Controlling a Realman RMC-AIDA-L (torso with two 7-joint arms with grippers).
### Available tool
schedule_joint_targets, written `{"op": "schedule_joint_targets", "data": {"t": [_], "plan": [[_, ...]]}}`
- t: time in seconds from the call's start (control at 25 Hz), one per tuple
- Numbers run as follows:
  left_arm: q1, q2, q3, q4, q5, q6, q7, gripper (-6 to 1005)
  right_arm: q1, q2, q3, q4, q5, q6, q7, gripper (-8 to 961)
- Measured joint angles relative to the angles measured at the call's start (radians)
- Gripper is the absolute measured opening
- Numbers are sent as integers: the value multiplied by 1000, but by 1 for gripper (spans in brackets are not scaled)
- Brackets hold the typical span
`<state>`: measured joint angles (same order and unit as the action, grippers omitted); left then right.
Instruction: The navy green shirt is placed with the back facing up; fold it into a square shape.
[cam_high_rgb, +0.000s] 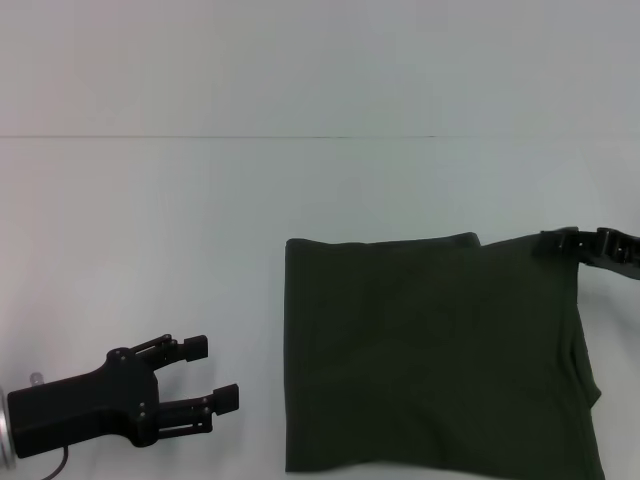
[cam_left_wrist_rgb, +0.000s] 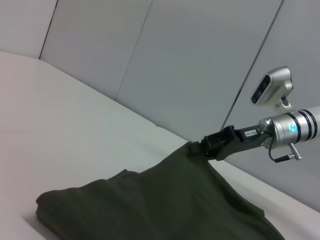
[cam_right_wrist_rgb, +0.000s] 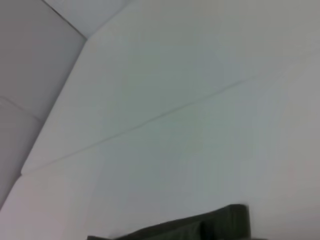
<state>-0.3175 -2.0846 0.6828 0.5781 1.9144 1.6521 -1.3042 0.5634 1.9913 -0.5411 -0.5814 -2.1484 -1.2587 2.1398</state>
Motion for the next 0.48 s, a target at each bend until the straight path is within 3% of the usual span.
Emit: {"op": "schedule_joint_targets", "data": {"t": [0.36, 0.48], "plan": [[-1, -3, 0, -2, -5, 0, -15, 920, -63, -19, 95, -11, 50, -21, -75, 445], [-3, -3, 0, -2, -6, 1, -36, 920, -78, -18, 104, -12, 90, -104, -247, 691]]}}
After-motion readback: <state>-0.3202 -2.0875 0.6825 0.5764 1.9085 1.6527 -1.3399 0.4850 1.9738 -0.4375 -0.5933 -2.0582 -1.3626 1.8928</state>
